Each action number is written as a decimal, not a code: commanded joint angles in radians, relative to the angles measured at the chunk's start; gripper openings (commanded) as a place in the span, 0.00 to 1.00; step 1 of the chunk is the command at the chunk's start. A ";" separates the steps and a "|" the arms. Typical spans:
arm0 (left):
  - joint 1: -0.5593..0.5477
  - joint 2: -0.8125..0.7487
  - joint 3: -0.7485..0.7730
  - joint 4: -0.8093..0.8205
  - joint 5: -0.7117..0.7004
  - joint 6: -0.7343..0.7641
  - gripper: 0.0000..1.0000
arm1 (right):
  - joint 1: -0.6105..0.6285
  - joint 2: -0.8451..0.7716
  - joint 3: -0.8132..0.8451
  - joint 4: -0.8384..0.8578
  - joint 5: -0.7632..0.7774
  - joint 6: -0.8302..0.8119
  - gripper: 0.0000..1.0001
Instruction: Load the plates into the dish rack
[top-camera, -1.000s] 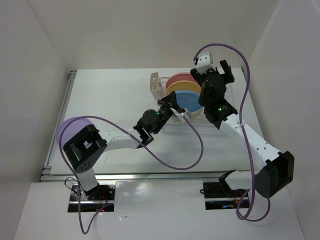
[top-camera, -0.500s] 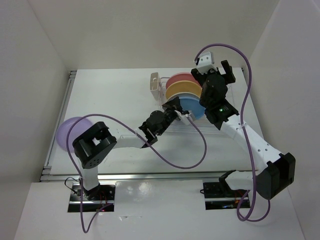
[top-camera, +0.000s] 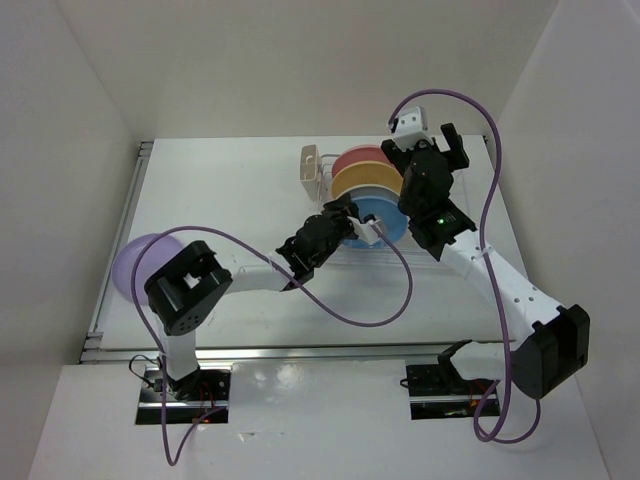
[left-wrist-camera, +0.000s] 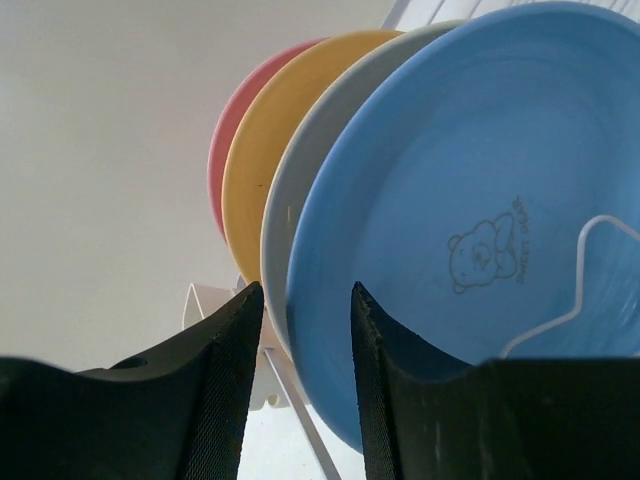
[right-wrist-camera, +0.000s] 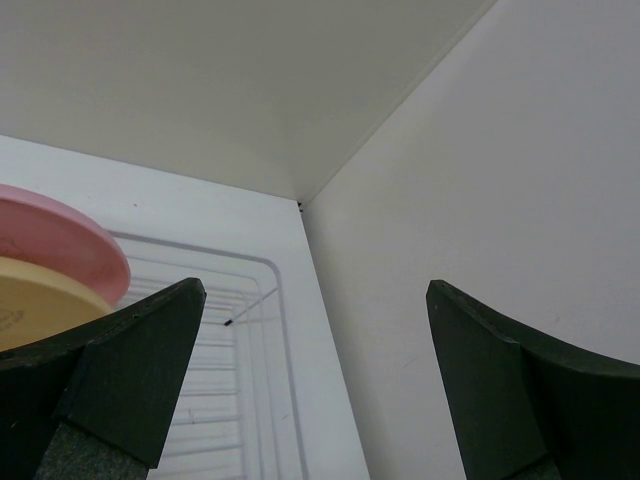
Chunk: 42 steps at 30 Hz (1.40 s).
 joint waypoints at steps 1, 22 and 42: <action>0.001 -0.095 0.066 -0.071 0.001 -0.040 0.48 | -0.006 -0.013 -0.010 0.038 0.003 0.022 1.00; 0.416 -0.569 -0.144 -0.492 -0.101 -0.349 0.48 | -0.006 -0.004 -0.002 0.038 -0.015 0.022 1.00; 1.116 -0.077 0.256 -1.355 -0.031 -1.000 0.49 | -0.006 0.005 0.013 0.038 -0.024 0.032 1.00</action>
